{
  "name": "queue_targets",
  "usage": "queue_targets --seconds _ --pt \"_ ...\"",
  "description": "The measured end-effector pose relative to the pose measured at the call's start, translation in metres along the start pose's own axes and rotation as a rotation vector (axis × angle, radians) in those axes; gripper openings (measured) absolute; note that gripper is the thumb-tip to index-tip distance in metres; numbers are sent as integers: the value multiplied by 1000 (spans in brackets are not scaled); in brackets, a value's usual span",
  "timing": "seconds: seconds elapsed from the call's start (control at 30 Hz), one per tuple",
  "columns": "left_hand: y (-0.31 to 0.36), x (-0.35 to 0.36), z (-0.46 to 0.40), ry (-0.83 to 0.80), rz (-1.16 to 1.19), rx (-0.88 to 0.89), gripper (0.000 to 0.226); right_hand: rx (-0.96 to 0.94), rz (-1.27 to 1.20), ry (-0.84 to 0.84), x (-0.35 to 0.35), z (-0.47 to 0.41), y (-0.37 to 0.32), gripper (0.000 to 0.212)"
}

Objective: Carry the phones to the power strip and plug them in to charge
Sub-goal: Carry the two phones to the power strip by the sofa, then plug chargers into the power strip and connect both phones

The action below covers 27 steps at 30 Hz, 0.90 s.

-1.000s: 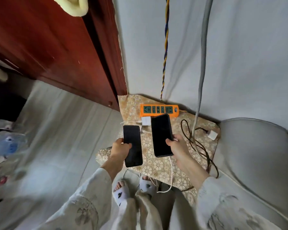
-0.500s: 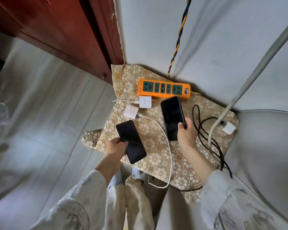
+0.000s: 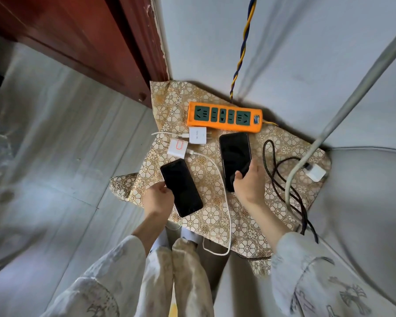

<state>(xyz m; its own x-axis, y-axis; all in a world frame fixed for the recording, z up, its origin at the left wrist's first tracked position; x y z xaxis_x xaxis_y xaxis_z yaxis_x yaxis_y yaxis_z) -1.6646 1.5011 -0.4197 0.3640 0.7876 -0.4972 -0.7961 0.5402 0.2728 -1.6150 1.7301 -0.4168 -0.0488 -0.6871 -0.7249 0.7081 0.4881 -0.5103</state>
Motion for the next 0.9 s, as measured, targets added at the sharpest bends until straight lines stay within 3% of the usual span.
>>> queue_targets --seconds 0.17,0.33,0.43,0.53,0.67,0.83,0.9 --pt "9 -10 6 56 -101 142 33 -66 120 -99 10 16 -6 60" --pt "63 -12 8 139 -387 649 53 -310 203 38 3 21 -41 45" --pt "92 2 -6 84 -651 849 73 -436 117 99 3 16 -60 26" --pt "103 8 -18 113 -780 909 69 -410 -29 0 14 10 -65 19" --pt "103 3 -19 85 -654 943 54 -243 -246 -197 34 10 -57 23" --pt "104 -5 -5 -81 -331 866 51 -192 -542 -184 23 7 -69 36" --pt "115 -7 1 -90 -249 860 53 -229 -611 -150 11 2 -84 30"
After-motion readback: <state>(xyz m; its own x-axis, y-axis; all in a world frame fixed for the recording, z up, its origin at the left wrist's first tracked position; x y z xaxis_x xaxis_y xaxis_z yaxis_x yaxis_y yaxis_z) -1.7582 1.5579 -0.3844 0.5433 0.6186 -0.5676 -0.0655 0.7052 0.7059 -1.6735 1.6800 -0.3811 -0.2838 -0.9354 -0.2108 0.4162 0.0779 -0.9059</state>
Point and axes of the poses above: each hand's wrist, its own z-axis away from the middle knuckle, its own x-axis out of the palm, y = z × x, the point moved 6 cm from there along -z, towards the middle knuckle, and after that the axes turned 11 degrees about -x, right-handed, at the moved point
